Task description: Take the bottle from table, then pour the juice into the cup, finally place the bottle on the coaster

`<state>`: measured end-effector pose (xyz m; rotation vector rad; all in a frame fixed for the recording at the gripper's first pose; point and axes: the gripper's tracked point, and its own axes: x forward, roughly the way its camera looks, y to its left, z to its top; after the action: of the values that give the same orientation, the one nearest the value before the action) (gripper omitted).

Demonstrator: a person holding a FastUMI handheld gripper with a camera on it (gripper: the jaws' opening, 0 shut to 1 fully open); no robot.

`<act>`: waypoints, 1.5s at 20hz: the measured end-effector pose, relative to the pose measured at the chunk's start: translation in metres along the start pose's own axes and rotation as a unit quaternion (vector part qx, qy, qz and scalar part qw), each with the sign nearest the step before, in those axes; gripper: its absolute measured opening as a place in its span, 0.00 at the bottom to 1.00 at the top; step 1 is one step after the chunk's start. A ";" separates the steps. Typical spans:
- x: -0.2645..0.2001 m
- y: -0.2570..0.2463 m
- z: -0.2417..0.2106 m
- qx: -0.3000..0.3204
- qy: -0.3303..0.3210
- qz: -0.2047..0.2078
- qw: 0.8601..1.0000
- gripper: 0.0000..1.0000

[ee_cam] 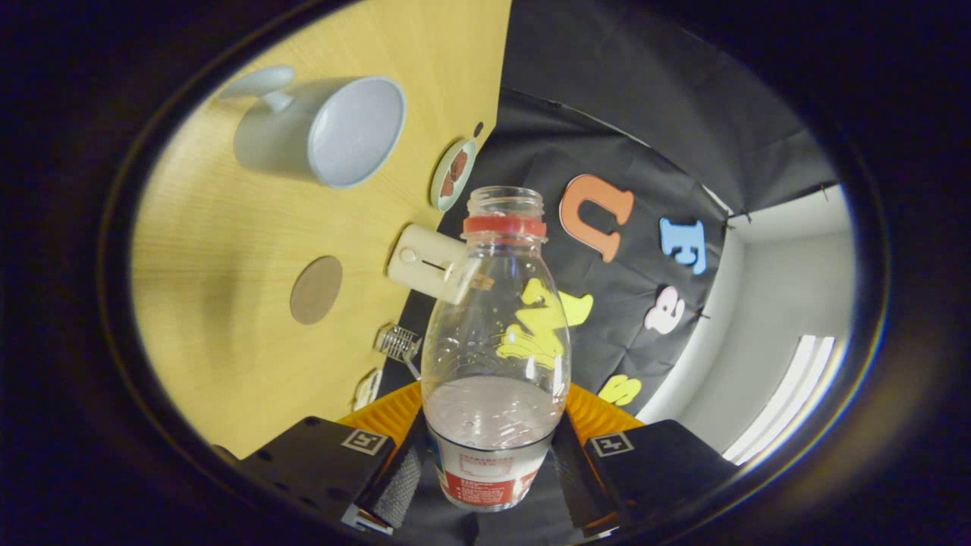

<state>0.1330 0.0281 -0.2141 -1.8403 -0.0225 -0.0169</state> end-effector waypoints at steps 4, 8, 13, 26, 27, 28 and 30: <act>-0.006 0.007 -0.001 0.145 -0.007 0.040 0.989 0.82; -0.015 0.005 0.000 0.313 -0.002 0.066 0.947 0.82; -0.028 -0.018 0.001 0.484 0.002 0.050 0.873 0.82; 0.025 -0.043 -0.035 0.735 0.037 -0.033 0.676 0.82; 0.035 -0.038 -0.035 0.739 0.037 -0.036 0.672 0.82; 0.048 -0.029 -0.035 0.743 0.042 -0.038 0.667 0.82; 0.068 -0.011 -0.036 0.758 0.048 -0.038 0.649 0.82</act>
<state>0.2003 -0.0034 -0.1923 -0.1133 -0.0260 -0.1164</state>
